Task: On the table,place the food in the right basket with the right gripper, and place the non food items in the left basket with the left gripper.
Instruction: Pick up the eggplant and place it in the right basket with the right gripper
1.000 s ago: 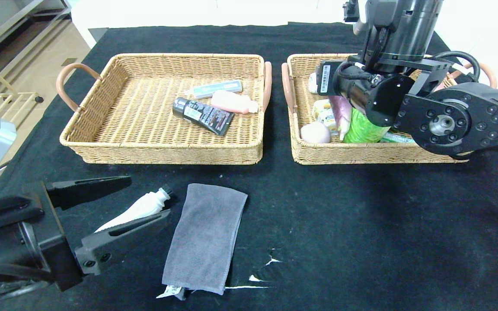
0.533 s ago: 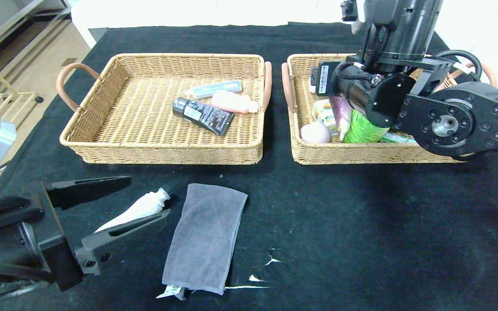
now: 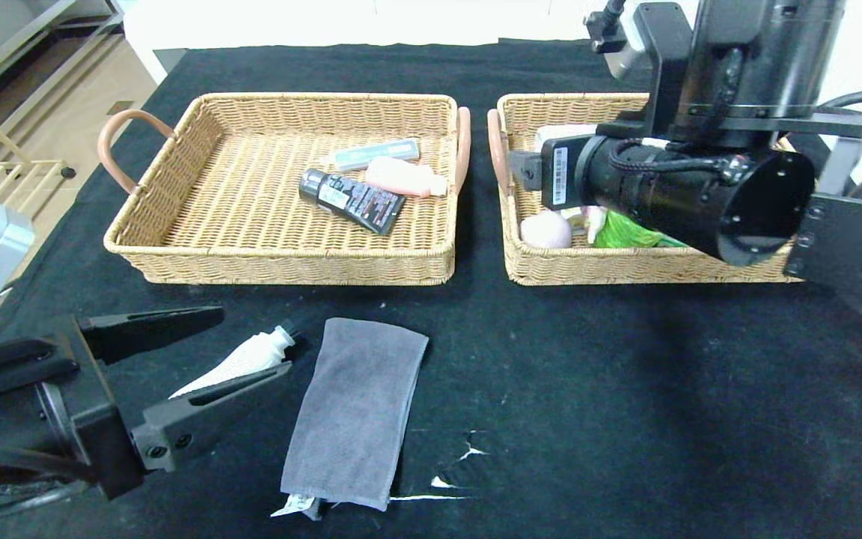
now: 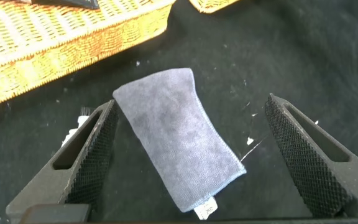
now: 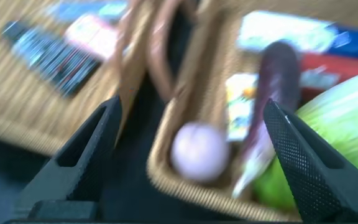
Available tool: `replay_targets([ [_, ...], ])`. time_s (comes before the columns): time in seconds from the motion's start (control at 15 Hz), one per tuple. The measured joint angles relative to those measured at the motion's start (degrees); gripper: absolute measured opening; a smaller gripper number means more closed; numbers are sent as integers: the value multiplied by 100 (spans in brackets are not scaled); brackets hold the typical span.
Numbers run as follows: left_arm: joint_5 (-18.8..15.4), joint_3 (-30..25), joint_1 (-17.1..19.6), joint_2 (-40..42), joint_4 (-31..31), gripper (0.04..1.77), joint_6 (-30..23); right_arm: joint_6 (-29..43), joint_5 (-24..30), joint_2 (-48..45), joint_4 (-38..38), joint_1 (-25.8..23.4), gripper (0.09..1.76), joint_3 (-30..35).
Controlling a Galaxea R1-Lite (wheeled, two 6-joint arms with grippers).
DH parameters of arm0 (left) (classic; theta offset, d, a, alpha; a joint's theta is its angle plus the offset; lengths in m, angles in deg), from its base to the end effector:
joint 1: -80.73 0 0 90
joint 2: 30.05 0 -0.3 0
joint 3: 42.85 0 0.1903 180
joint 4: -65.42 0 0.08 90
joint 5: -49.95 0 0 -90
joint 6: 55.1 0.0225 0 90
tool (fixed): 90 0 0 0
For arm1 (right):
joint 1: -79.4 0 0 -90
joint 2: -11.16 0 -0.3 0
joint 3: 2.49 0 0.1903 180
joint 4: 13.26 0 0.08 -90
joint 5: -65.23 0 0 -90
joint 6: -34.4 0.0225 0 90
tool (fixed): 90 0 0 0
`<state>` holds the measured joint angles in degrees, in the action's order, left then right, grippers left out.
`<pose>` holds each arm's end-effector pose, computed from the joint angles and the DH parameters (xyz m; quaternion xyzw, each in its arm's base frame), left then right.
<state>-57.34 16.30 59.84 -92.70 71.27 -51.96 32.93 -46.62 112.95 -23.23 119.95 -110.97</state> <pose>0.1399 -0.0605 0.2384 0.0284 0.0725 -0.3281 0.9414 0.2722 0.2218 0.3101 -0.0275 0.0224 0.1627 0.9860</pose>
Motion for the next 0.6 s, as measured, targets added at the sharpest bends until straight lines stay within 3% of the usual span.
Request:
replay_targets([
  [0.2, -1, -34, 15, -100, 11, 172, 78, 0, 1179, -752, -306, 101, 167, 940],
  [0.6, 5, -52, 50, -260, 18, 172, 85, -37, 2500, -1812, -202, 118, 169, 2358],
])
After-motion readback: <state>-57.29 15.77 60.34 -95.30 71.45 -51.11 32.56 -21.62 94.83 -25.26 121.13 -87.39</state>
